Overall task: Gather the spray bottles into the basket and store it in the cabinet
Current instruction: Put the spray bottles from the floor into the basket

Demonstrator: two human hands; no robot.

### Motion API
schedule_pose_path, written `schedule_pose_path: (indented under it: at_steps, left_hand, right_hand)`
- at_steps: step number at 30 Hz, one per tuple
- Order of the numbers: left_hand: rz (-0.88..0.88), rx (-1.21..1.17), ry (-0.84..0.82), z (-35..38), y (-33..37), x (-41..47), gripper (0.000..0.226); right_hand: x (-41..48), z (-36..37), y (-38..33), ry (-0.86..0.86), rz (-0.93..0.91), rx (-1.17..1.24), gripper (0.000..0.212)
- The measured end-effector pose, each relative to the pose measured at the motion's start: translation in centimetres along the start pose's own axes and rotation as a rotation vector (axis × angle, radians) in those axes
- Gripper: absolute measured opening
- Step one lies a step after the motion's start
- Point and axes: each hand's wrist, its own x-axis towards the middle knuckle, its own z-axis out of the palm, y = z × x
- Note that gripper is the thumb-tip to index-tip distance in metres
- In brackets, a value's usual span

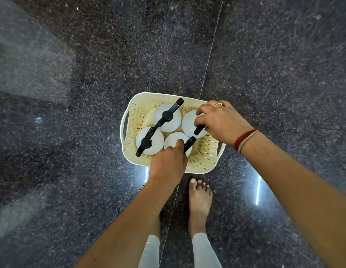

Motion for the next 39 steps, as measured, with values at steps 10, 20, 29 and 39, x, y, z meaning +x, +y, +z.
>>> schedule_pose_path:
  at_steps: [10, 20, 29, 39]
  left_hand:
    - [-0.053, -0.087, 0.059, 0.8, -0.1, -0.9, 0.054]
    - [-0.064, 0.005, 0.000, 1.4, 0.5, -0.2, 0.029]
    - [-0.111, 0.062, 0.499, -5.0, -3.7, -0.2, 0.055]
    - [-0.075, -0.025, 0.313, -4.1, -5.0, 1.6, 0.022]
  right_hand:
    - [-3.5, 0.8, 1.4, 0.379, 0.720, 1.091, 0.063]
    - [0.2, 3.0, -2.3, 0.329, 0.748, 1.285, 0.017]
    - [-0.9, 2.7, -3.1, 0.346, 0.815, 1.175, 0.029]
    - [3.7, -0.8, -9.1, 0.218, 0.667, 1.016, 0.051]
